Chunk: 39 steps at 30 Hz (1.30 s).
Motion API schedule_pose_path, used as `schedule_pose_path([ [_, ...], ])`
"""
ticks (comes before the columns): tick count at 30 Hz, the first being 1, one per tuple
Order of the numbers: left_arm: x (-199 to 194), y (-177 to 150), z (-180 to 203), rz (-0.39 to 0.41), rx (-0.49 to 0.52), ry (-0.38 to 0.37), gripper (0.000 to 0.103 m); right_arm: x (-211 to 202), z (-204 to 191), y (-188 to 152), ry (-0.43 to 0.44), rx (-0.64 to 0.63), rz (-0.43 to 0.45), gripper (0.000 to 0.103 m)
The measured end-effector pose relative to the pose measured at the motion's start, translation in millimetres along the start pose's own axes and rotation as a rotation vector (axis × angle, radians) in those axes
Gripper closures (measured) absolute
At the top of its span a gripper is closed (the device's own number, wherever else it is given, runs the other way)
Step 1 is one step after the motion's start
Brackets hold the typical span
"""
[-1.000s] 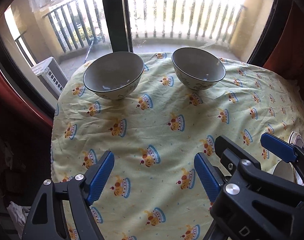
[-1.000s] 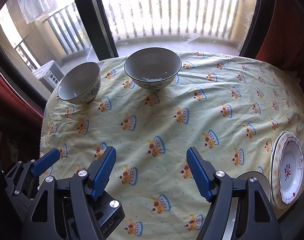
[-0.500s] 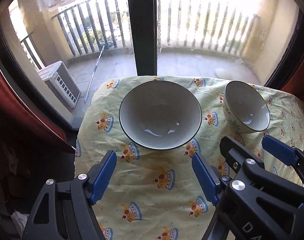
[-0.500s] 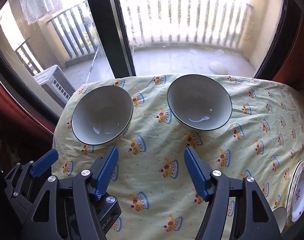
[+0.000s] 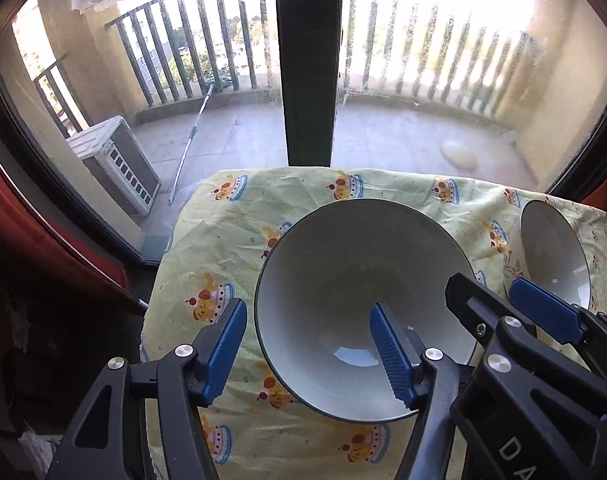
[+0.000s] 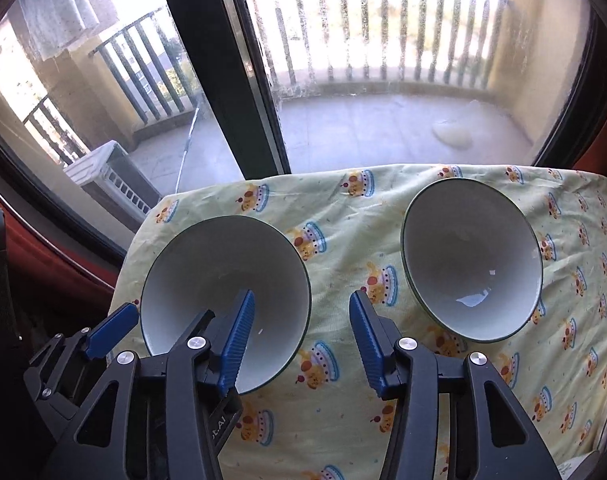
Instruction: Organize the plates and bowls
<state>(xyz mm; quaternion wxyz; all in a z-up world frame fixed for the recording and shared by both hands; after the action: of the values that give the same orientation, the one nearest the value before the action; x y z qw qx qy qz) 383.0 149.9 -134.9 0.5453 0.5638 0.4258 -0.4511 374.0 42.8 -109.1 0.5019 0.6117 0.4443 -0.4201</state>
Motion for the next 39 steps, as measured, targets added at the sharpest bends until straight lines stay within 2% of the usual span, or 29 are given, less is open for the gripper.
schedule_pose_path([
  [4,11.8,5.4,-2.8,-0.014,-0.01,0.002,0.036,14.5,-3.2,8.4,0.001,-0.004,-0.009,0.05],
  [7,15.3,7.7,-5.4,-0.01,-0.028,0.04,0.041,22.2,-2.5,12.8,-0.005,0.007,-0.01,0.05],
  [10,23.5,10.3,-5.9,-0.023,-0.029,0.024,0.044,27.1,-3.5,16.5,-0.014,0.003,0.001,0.051],
  [12,30.4,11.9,-6.3,-0.041,-0.032,0.015,0.056,33.4,-4.0,18.6,-0.018,-0.002,-0.012,0.067],
  [14,34.0,12.6,-6.4,-0.051,-0.033,0.001,0.062,39.6,-4.0,20.5,-0.023,-0.003,-0.027,0.077],
  [15,34.3,13.1,-6.6,-0.052,-0.033,-0.002,0.068,41.5,-3.9,21.1,-0.019,-0.003,-0.033,0.08],
  [18,32.9,13.3,-8.5,-0.045,-0.04,0.019,0.073,42.3,-4.5,22.6,-0.015,-0.006,-0.03,0.081],
  [29,27.1,-0.1,1.1,-0.061,-0.022,0.02,0.074,32.7,1.3,12.8,-0.036,-0.025,-0.036,0.084],
  [39,15.6,-38.5,14.5,-0.098,-0.004,0.013,0.074,19.2,15.6,-23.7,-0.055,-0.018,-0.075,0.084],
])
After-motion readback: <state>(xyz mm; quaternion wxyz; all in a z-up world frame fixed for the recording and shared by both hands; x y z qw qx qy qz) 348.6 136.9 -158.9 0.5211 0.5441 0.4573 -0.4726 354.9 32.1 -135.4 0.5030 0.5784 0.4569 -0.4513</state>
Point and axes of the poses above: each gripper's, at about its wrist camera, not at the fingertips, and x roughly the way its jaws point, z to its right, y to its top, the point moved 5 cm from there along x, roughly the way its jaws point, and after that the axes turned 14 degrees about -z, right-handed, at the moved point
